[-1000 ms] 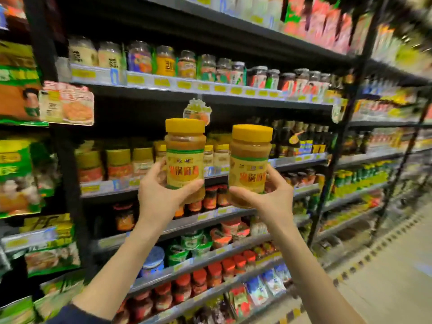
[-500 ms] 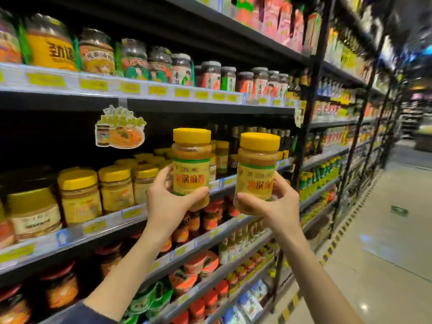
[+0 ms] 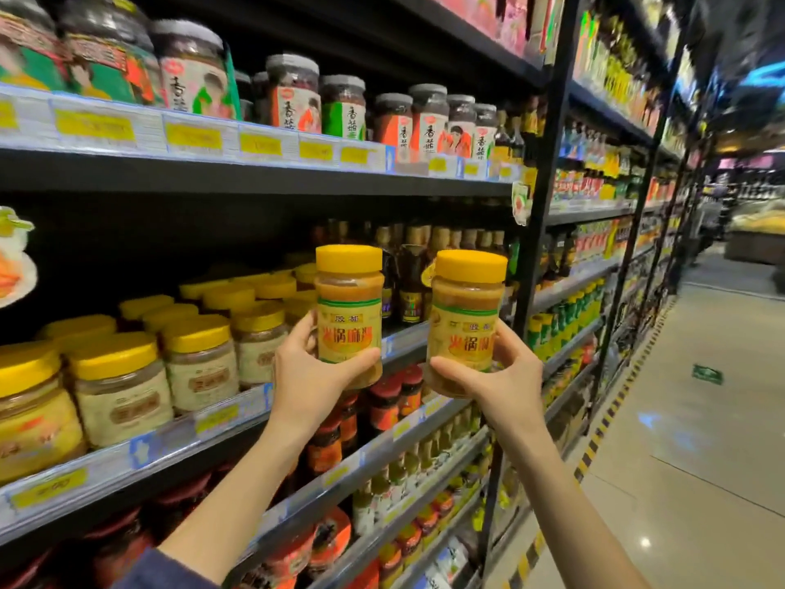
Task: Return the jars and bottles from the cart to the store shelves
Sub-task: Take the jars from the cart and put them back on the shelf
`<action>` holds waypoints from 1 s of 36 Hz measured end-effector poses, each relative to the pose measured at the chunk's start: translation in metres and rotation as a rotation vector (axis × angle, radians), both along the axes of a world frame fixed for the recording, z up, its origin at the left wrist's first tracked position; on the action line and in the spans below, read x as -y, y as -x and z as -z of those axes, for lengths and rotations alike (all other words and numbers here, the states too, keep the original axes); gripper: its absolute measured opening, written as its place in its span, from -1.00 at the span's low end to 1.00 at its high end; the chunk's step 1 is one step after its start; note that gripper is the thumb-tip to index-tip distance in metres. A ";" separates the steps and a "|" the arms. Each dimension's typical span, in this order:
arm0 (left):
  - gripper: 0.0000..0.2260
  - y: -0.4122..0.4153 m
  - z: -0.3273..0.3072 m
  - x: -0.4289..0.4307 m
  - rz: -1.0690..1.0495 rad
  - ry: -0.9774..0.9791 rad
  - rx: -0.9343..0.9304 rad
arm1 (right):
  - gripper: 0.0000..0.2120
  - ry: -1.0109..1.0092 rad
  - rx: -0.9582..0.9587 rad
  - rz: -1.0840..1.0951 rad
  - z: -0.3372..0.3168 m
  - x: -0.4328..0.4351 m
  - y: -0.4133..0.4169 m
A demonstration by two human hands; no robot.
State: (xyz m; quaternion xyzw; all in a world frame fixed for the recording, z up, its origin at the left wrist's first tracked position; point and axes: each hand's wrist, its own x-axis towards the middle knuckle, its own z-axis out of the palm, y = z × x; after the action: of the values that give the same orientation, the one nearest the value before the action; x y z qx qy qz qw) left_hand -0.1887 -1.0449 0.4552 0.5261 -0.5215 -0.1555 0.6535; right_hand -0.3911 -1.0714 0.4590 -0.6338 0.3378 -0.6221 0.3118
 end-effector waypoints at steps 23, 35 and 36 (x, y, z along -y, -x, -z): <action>-0.32 0.042 0.008 0.185 -0.369 -0.089 -0.070 | -0.32 -0.063 -0.170 -0.253 0.023 0.209 0.033; -0.39 0.019 0.006 0.233 -0.446 -0.288 0.064 | -0.34 -0.108 -0.163 -0.284 0.028 0.250 0.007; -0.43 0.018 0.006 0.235 -0.432 -0.320 0.069 | -0.33 -0.109 -0.160 -0.285 0.028 0.253 0.005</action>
State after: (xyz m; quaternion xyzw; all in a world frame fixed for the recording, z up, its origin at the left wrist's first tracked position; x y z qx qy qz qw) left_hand -0.2070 -1.2803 0.4491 0.7267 -0.3880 -0.0751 0.5619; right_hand -0.3961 -1.3239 0.4310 -0.7049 0.3018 -0.4998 0.4028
